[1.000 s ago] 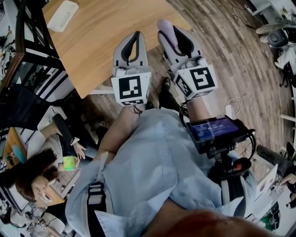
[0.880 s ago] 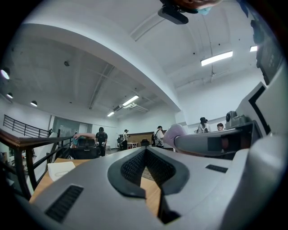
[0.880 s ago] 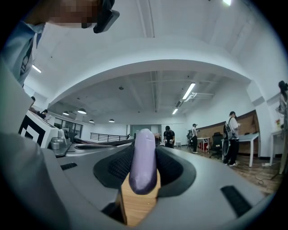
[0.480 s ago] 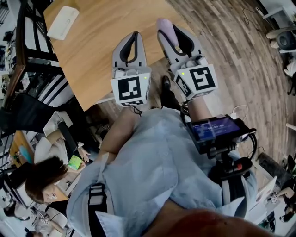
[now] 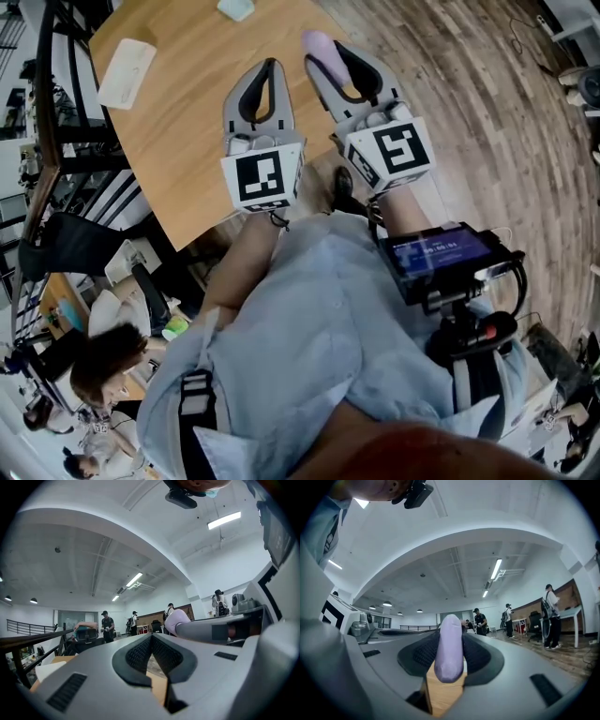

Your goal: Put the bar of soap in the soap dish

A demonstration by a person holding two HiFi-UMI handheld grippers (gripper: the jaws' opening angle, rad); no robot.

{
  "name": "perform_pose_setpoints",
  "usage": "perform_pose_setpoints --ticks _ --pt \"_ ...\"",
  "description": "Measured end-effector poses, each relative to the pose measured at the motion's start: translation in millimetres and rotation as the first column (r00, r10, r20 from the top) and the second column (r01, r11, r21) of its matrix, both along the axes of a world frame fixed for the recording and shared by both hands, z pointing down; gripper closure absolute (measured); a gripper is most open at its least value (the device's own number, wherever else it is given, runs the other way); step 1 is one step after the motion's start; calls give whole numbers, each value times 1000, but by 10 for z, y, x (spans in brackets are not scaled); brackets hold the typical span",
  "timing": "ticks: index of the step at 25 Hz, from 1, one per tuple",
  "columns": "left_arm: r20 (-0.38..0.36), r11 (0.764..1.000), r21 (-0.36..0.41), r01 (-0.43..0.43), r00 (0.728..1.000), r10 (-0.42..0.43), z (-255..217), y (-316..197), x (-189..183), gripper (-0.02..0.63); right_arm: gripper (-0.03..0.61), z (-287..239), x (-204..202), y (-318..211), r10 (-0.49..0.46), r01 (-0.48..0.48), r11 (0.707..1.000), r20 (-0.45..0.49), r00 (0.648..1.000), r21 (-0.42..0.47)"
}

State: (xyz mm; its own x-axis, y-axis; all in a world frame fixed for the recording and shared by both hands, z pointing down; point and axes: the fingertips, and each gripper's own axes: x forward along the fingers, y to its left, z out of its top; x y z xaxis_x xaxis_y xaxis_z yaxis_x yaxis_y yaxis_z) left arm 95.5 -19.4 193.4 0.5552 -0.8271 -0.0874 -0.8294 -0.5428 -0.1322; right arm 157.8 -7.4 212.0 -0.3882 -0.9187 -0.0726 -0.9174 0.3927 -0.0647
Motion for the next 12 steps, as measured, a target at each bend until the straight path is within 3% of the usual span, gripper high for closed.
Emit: perform_pose_setpoints --ticks 7,12 --pt "-16 999 26 27 1000 -27 -119 -176 27 606 417 -139 -23 -206 -39 39 999 -6 999 36" --pt "-26 997 -5 78 997 -78 -22 -590 58 606 417 -32 72 -667 -77 77 997 -9 997 3"
